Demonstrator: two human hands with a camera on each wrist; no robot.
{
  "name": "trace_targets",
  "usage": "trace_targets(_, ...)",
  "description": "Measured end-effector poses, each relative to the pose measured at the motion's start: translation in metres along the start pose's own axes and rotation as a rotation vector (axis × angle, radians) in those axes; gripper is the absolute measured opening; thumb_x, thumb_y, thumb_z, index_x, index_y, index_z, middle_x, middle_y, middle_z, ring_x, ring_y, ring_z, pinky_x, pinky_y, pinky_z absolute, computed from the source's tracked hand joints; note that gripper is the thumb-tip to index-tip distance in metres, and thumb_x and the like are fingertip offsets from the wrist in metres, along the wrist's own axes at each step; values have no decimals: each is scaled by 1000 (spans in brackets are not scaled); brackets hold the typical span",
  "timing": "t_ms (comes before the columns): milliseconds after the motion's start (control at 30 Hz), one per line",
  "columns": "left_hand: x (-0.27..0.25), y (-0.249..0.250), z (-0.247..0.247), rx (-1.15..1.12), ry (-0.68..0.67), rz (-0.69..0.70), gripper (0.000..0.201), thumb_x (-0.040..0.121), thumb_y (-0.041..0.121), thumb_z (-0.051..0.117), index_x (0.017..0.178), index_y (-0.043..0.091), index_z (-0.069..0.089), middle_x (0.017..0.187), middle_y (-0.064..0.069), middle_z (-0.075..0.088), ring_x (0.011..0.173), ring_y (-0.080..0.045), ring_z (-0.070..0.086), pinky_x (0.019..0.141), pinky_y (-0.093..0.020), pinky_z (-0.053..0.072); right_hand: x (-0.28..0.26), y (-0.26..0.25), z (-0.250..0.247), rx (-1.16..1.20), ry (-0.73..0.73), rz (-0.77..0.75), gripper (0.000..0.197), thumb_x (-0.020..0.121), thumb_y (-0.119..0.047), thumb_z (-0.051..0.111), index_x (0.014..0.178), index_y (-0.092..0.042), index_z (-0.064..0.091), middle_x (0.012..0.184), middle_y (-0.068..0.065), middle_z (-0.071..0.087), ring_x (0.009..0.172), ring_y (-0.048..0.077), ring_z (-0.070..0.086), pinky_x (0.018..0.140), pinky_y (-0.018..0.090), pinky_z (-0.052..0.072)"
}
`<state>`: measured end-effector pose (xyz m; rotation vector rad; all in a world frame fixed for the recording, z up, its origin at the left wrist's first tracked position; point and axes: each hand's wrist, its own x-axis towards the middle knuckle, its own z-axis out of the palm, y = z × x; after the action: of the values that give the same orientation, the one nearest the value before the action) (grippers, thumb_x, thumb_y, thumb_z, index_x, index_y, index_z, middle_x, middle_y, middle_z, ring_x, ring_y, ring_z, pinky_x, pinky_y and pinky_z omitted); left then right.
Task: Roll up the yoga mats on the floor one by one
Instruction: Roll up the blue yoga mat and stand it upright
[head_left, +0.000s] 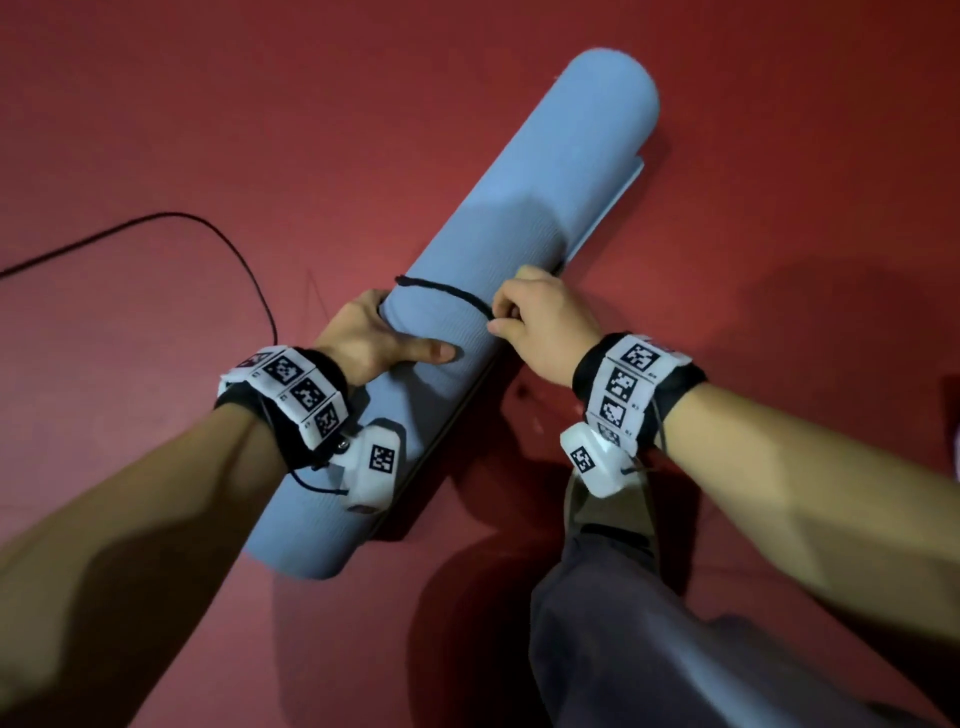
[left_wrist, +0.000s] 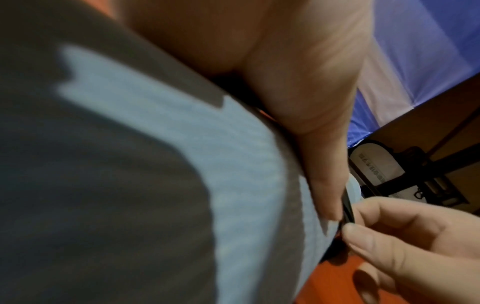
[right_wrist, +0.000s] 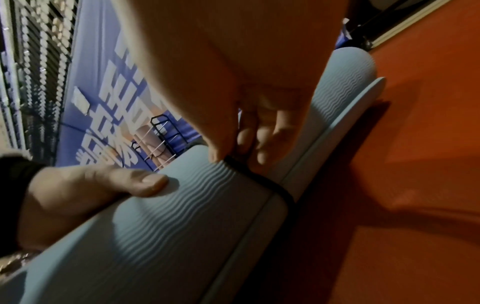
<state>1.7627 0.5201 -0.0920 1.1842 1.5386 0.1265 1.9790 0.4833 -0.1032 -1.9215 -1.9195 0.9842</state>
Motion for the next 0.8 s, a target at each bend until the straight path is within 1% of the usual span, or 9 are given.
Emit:
trace_targets(67, -8, -2, 1, -31, 31, -16, 92, 39, 49, 101, 118, 23, 61, 105, 9, 73, 94, -10, 70, 85, -34, 58, -3, -4, -1, 35, -42, -23, 12, 85, -20, 74, 81, -15, 64, 87, -5, 49, 80, 18, 54, 78, 35, 46)
trace_targets(200, -45, 10, -5, -125, 132, -40, 82, 52, 38, 99, 118, 25, 52, 106, 12, 66, 94, -4, 63, 83, -29, 53, -15, -29, -20, 231, 26, -34, 3, 86, -11, 69, 84, -9, 70, 84, -4, 58, 79, 12, 54, 80, 30, 45)
trace_targets(267, -72, 30, -12, -231, 152, -54, 75, 53, 31, 100, 115, 21, 58, 102, 10, 73, 92, -9, 70, 84, -33, 58, -20, -45, -43, 329, 70, 51, 5, 89, -11, 65, 91, -12, 70, 81, -9, 61, 77, 12, 56, 80, 33, 50)
trace_targets(367, -122, 78, -32, -326, 144, -39, 45, 64, 18, 95, 94, 26, 62, 83, 15, 76, 83, -10, 74, 78, -34, 61, -29, -74, -92, 510, 139, 223, 11, 89, -15, 64, 100, -18, 63, 78, -11, 59, 76, 18, 61, 79, 46, 56)
trace_targets(467, -178, 141, -65, -393, 140, 4, 39, 67, 15, 93, 93, 24, 65, 85, 10, 77, 84, -14, 75, 70, -31, 61, -41, -117, -159, 610, 154, 302, 36, 82, -42, 66, 112, -26, 55, 90, -6, 66, 91, 22, 67, 82, 53, 56)
trace_targets(567, -236, 216, -112, -459, 141, 34, 49, 65, 19, 94, 105, 20, 65, 98, 4, 78, 89, -15, 75, 74, -35, 62, -53, -185, -244, 702, 112, 310, 75, 67, -65, 70, 132, -35, 46, 114, 2, 66, 103, 18, 66, 89, 47, 56)
trace_targets(667, -292, 301, -165, -500, 155, 88, 73, 55, 29, 99, 117, 19, 62, 105, 1, 76, 94, -17, 74, 79, -38, 62, -60, -267, -330, 894, 19, 273, 94, 64, -55, 83, 143, -35, 35, 129, 7, 63, 112, 17, 64, 92, 38, 54)
trace_targets(733, -330, 366, -206, -506, 187, 132, 85, 47, 34, 101, 121, 20, 62, 107, 2, 76, 97, -17, 74, 81, -37, 61, -59, -325, -397, 977, 15, 215, 97, 61, -52, 87, 141, -40, 33, 134, 4, 62, 119, 20, 62, 100, 48, 51)
trace_targets(800, -368, 428, -247, -516, 205, 196, 84, 48, 33, 101, 122, 20, 63, 107, 1, 76, 98, -18, 73, 85, -42, 61, -56, -382, -465, 1030, 20, 166, 98, 62, -46, 87, 142, -38, 31, 136, 2, 61, 122, 19, 61, 103, 51, 49)
